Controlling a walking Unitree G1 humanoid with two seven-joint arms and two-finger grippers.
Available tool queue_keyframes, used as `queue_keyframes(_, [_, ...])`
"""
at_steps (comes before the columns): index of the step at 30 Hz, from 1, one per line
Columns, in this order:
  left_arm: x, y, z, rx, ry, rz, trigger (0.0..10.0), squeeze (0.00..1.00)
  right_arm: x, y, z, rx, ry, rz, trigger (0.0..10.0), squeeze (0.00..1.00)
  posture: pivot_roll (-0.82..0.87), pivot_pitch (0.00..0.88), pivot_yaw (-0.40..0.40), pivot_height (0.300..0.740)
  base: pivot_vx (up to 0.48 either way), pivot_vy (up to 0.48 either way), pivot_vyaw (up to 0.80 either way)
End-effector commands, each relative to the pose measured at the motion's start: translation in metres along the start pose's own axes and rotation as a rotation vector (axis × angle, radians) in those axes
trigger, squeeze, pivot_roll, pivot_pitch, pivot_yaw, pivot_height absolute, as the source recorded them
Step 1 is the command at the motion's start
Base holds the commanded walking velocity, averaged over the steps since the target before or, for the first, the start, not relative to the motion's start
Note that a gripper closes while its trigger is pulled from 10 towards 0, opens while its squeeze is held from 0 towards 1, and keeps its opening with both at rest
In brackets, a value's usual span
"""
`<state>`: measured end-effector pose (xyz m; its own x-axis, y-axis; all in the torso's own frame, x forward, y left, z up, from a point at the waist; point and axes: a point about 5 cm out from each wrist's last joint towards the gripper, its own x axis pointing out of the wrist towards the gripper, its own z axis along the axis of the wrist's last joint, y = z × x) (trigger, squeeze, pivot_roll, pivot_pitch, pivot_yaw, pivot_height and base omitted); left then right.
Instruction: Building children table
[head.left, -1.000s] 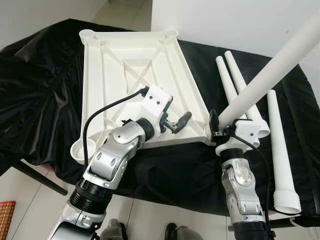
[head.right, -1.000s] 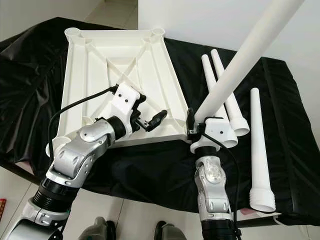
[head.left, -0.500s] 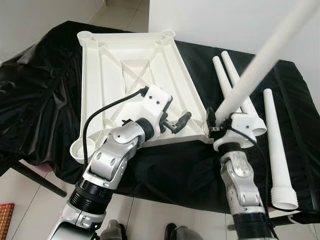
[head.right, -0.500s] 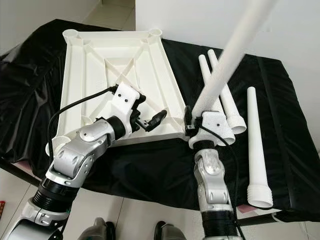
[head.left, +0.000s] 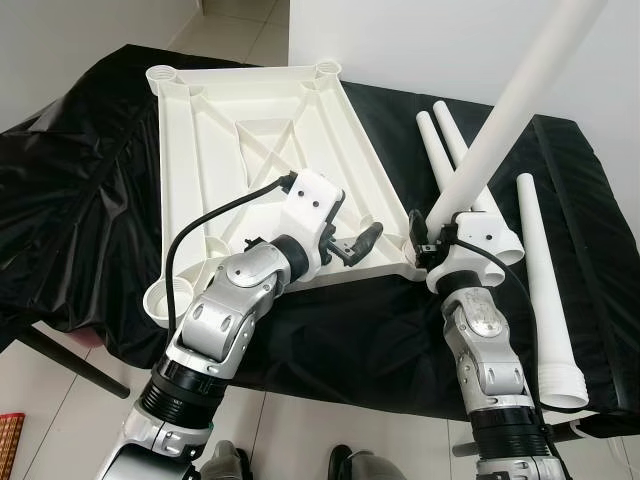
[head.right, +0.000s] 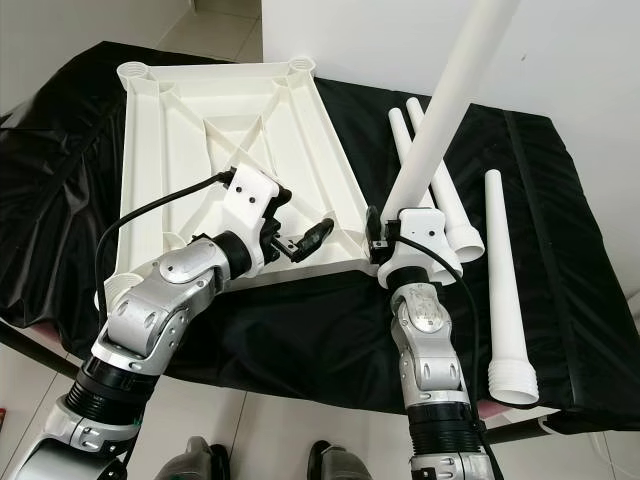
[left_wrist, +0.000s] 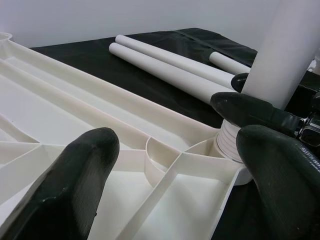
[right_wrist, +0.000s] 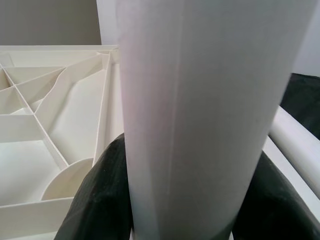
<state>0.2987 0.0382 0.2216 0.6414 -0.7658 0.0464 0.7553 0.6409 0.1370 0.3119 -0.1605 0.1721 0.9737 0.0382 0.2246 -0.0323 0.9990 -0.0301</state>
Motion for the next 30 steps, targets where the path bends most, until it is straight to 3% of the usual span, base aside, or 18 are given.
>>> queue_keyframes(1, [-0.001, -0.004, 0.003, 0.000, -0.010, -0.011, 10.0, 0.00, -0.007, -0.005, -0.023, -0.015, 0.127, -0.037, 10.0, 0.00, 0.06, 0.172, -0.035, 0.740, 0.000, 0.000, 0.00])
queue_keyframes(15, [-0.002, -0.010, 0.001, 0.005, -0.006, -0.056, 10.0, 0.00, -0.007, 0.006, -0.029, 0.041, 0.136, -0.345, 10.0, 0.00, 0.06, 0.163, -0.040, 0.740, 0.000, 0.000, 0.00])
queue_keyframes(22, [-0.002, -0.012, 0.001, 0.003, -0.007, -0.063, 10.0, 0.00, -0.001, 0.011, -0.029, 0.053, 0.135, -0.413, 10.0, 0.00, 0.06, 0.157, -0.042, 0.740, 0.000, 0.000, 0.00])
queue_keyframes(30, [-0.004, -0.014, 0.001, 0.000, -0.005, -0.070, 10.0, 0.00, 0.004, 0.017, -0.029, 0.051, 0.123, -0.397, 10.0, 0.00, 0.07, 0.158, -0.049, 0.740, 0.000, 0.000, 0.00])
